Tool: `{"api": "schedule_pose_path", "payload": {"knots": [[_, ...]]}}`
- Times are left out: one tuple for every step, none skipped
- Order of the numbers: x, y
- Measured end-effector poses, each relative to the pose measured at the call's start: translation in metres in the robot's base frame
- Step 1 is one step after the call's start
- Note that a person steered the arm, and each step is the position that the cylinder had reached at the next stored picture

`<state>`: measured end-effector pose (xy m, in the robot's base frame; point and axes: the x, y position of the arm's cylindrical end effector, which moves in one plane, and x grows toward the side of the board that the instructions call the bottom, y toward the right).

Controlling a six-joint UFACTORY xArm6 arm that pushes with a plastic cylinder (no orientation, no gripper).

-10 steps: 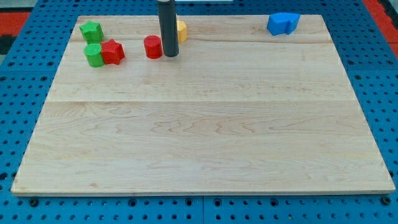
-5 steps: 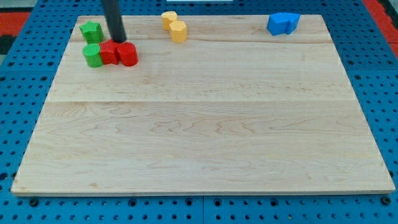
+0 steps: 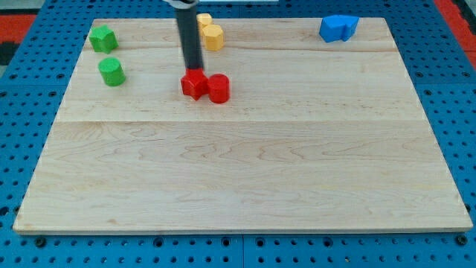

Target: Keep red blocks at center

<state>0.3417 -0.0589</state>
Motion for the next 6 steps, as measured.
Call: {"api": "schedule_pose_path", "payload": {"knots": [[0.017, -0.001], [0.0, -0.044], [0.022, -0.061], [0.037, -0.031], [0.041, 0.008], [0.084, 0.047]]}}
